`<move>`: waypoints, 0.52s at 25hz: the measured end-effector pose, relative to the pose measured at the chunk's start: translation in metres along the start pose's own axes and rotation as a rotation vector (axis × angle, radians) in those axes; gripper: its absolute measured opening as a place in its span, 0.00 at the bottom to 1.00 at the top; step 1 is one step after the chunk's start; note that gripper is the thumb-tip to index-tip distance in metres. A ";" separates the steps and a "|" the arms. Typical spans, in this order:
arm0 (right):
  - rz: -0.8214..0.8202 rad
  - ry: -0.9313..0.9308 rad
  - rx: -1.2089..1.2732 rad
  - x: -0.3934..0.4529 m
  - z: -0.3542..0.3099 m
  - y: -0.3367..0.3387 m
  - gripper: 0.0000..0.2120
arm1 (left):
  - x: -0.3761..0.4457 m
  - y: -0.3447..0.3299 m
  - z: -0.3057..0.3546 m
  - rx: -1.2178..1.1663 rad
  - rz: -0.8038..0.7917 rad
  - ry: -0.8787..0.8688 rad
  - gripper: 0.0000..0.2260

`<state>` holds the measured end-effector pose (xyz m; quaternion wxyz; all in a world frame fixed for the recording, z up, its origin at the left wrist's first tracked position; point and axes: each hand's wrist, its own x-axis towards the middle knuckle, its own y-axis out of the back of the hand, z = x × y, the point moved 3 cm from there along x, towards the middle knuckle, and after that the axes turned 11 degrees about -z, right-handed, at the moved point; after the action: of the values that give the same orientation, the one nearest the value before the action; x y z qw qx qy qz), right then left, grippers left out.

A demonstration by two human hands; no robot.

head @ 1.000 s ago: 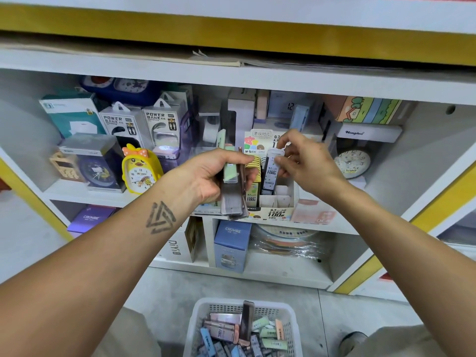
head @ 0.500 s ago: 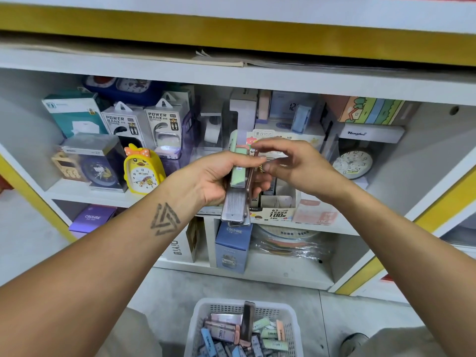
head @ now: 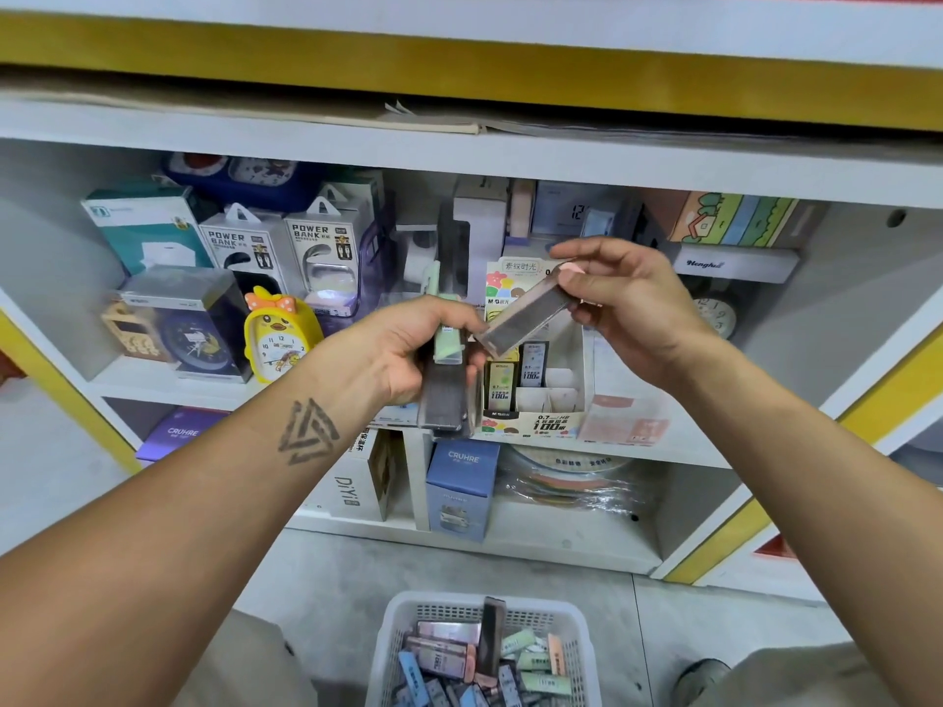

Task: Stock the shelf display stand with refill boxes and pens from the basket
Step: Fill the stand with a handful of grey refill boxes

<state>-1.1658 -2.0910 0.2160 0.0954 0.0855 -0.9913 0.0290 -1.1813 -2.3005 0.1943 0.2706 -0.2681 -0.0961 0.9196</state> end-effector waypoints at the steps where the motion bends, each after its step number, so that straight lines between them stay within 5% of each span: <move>1: 0.018 -0.003 -0.050 0.000 -0.001 0.001 0.09 | 0.001 0.003 0.000 0.009 0.028 0.004 0.05; 5: 0.061 -0.015 -0.239 -0.003 -0.002 0.004 0.07 | 0.002 0.009 0.000 -0.023 0.066 -0.007 0.16; 13: 0.011 -0.032 -0.835 -0.008 -0.010 0.016 0.10 | 0.002 0.004 0.001 -0.002 0.074 -0.030 0.19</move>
<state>-1.1590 -2.0728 0.2233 0.1061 0.0346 -0.9197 -0.3763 -1.1851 -2.3030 0.1926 0.2345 -0.2577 -0.0911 0.9329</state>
